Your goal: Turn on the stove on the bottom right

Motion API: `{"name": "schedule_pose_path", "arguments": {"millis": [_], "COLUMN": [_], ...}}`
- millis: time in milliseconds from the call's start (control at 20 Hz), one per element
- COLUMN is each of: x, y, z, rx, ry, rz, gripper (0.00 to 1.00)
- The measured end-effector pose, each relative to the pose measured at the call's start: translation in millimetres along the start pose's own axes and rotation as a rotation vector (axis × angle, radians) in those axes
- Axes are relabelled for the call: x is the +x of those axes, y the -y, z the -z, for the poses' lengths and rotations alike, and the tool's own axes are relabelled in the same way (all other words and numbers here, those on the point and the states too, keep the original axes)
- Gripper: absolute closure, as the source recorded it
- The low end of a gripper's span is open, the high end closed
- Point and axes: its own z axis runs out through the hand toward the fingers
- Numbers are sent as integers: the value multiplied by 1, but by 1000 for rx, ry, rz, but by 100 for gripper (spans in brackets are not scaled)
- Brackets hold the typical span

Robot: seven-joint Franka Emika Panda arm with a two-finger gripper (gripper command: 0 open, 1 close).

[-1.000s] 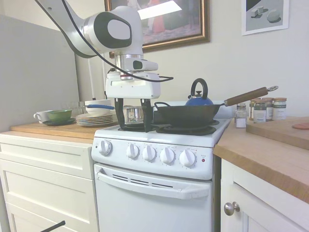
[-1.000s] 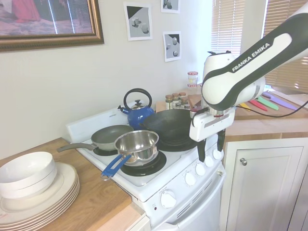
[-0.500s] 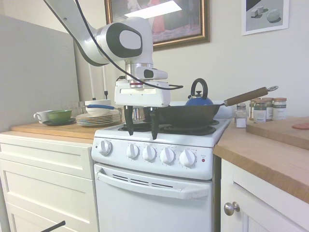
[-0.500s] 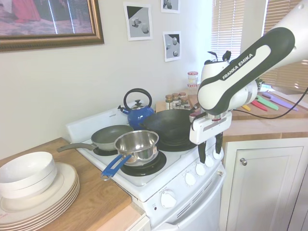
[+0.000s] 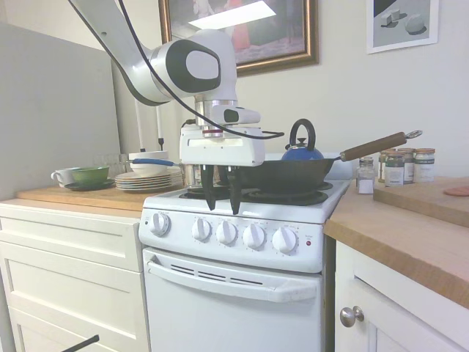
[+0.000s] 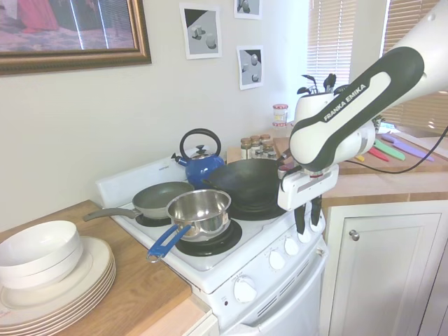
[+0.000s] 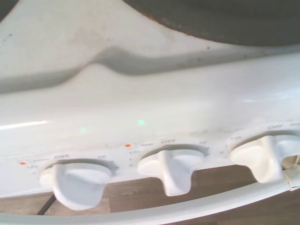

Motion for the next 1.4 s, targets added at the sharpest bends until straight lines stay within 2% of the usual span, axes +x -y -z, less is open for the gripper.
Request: {"name": "schedule_pose_path", "arguments": {"millis": [700, 1400], "x": [9, 61], "y": [-6, -31], "z": [-1, -12], "rx": [-3, -17], "ry": [-18, -42], "rz": [-26, -117], "gripper": [100, 100]}}
